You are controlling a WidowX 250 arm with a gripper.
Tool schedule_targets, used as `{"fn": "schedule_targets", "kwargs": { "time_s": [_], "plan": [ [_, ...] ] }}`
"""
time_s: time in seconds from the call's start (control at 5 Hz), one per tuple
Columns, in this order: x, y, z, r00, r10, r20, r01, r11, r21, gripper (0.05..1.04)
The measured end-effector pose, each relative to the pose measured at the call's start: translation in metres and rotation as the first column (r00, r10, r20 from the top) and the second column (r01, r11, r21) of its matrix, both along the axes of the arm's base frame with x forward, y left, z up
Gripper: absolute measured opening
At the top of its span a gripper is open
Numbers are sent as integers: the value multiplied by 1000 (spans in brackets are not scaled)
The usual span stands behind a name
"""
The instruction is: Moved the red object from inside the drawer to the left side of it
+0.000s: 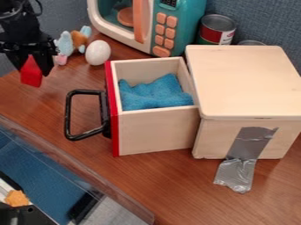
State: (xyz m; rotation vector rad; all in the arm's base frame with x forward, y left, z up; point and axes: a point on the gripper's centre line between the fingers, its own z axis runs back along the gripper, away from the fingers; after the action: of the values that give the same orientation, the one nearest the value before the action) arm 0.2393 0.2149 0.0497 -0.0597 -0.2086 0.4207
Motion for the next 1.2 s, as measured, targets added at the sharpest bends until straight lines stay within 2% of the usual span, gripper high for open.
{"fn": "schedule_targets", "kwargs": {
  "time_s": [0.2, 0.4, 0.6, 0.8, 1.0, 1.2],
  "plan": [
    [6, 14, -14, 999, 20, -37, -20, 1000, 3, 589],
    [8, 21, -26, 998, 20, -61, -20, 1000, 5, 637],
    [5, 21, -27, 997, 12, -73, -11, 1000, 12, 930],
    [4, 17, -16, 998, -19, -62, 20, 1000, 4, 1009],
    [4, 12, 21, 999, -49, -16, 49, 998, 32, 1004],
    [-8, 5, 42, 993, -99, -57, 105, 990, 98, 1000]
  ]
}}
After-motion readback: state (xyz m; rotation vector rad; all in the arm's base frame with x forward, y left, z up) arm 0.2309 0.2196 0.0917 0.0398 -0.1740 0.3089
